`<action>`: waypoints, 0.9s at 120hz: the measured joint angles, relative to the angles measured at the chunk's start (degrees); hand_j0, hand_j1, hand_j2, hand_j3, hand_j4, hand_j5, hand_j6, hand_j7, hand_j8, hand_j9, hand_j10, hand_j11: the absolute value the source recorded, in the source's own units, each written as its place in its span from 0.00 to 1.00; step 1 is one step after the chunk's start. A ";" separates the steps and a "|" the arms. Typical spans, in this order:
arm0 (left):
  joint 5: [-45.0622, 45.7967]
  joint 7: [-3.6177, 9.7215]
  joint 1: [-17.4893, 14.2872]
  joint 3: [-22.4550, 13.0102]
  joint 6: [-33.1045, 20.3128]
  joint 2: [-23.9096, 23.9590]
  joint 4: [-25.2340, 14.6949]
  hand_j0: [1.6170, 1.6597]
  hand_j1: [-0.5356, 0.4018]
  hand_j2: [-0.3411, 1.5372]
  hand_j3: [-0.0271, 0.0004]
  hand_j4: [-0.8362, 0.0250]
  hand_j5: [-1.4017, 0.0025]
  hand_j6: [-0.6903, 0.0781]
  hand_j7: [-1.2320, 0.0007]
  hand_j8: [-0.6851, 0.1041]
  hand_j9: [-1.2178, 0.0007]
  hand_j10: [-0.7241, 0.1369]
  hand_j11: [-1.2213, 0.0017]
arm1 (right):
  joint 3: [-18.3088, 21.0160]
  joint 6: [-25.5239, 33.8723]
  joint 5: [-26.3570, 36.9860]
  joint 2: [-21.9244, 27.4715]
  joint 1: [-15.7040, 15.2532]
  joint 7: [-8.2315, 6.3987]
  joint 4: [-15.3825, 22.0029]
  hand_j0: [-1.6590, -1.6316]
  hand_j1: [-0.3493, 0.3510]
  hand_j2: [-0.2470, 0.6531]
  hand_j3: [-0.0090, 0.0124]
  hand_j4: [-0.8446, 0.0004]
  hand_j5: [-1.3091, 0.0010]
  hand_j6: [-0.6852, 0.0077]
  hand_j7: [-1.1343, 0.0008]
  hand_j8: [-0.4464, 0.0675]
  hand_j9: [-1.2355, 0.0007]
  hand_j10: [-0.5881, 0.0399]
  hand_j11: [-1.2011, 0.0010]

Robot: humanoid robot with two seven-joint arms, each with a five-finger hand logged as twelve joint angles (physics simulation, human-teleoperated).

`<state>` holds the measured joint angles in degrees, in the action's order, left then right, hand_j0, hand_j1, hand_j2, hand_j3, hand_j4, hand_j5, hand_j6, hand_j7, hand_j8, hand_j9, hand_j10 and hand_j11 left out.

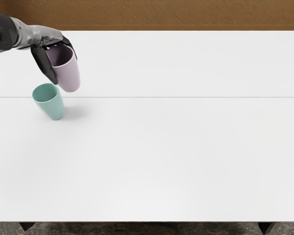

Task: Pick up cup and place in cup with left hand

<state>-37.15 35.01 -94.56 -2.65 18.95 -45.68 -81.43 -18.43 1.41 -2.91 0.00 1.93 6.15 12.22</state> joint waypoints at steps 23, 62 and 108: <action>0.32 0.00 -0.01 0.12 2.09 -2.11 0.56 0.81 0.50 0.16 0.99 0.57 0.48 0.62 0.42 0.52 0.44 0.27 0.44 | 0.00 0.00 0.01 0.00 0.00 0.00 -0.01 0.04 0.05 0.27 0.42 0.96 0.97 0.94 0.96 0.81 0.97 0.89 0.97; 0.25 0.00 0.33 0.35 5.51 -6.17 2.47 0.80 0.50 0.15 0.99 0.56 0.48 0.61 0.43 0.50 0.43 0.27 0.43 | -0.03 0.00 0.01 0.00 0.00 0.00 -0.01 0.04 0.05 0.27 0.42 0.96 0.97 0.94 0.96 0.81 0.97 0.89 0.97; 0.02 -0.01 1.71 0.30 7.36 -5.77 7.19 0.79 0.52 0.14 0.99 0.54 0.49 0.58 0.44 0.49 0.43 0.26 0.43 | -0.03 0.00 0.01 0.00 0.00 0.00 -0.01 0.04 0.05 0.27 0.42 0.96 0.97 0.94 0.96 0.81 0.97 0.89 0.97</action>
<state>-37.13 35.00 -92.84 -2.35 26.31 -51.45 -74.24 -18.46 1.41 -2.90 0.00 1.93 6.15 12.22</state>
